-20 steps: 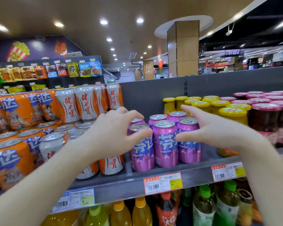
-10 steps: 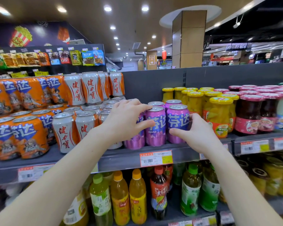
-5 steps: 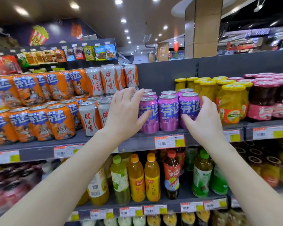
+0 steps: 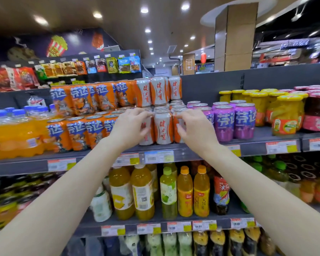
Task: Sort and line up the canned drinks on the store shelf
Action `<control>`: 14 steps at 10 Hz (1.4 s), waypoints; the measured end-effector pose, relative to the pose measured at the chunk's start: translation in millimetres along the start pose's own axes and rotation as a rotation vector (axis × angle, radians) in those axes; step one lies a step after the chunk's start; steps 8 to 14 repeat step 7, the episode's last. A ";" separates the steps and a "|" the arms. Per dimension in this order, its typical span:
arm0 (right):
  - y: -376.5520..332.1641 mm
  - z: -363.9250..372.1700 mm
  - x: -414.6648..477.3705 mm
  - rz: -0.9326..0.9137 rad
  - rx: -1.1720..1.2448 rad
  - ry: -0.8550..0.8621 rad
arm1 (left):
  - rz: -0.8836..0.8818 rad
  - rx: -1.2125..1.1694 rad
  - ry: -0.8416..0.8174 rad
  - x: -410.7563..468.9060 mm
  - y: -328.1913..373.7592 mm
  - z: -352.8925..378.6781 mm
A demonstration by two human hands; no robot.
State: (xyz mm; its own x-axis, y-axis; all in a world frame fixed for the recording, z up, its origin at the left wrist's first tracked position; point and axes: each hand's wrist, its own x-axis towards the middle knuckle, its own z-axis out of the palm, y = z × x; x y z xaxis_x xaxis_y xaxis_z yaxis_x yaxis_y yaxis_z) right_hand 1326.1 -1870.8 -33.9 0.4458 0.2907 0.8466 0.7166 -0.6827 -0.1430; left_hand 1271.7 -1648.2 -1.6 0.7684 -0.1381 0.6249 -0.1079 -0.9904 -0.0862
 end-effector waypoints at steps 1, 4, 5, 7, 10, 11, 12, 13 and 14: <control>-14.7 8.8 1.2 0.065 -0.122 -0.018 | -0.009 -0.105 0.006 -9.9 -6.5 -12.3; -92.3 9.1 5.7 0.180 -0.293 -0.178 | -0.027 0.104 0.129 -44.1 -65.9 -42.7; -123.4 3.4 13.8 0.209 -0.275 -0.292 | -0.054 0.180 0.120 -55.4 -79.5 -55.3; -167.5 -11.1 40.8 0.246 -0.225 -0.306 | -0.133 0.218 0.188 -81.6 -97.8 -68.2; -167.5 -11.1 40.8 0.246 -0.225 -0.306 | -0.133 0.218 0.188 -81.6 -97.8 -68.2; -167.5 -11.1 40.8 0.246 -0.225 -0.306 | -0.133 0.218 0.188 -81.6 -97.8 -68.2; -167.5 -11.1 40.8 0.246 -0.225 -0.306 | -0.133 0.218 0.188 -81.6 -97.8 -68.2; -167.5 -11.1 40.8 0.246 -0.225 -0.306 | -0.133 0.218 0.188 -81.6 -97.8 -68.2; -167.5 -11.1 40.8 0.246 -0.225 -0.306 | -0.133 0.218 0.188 -81.6 -97.8 -68.2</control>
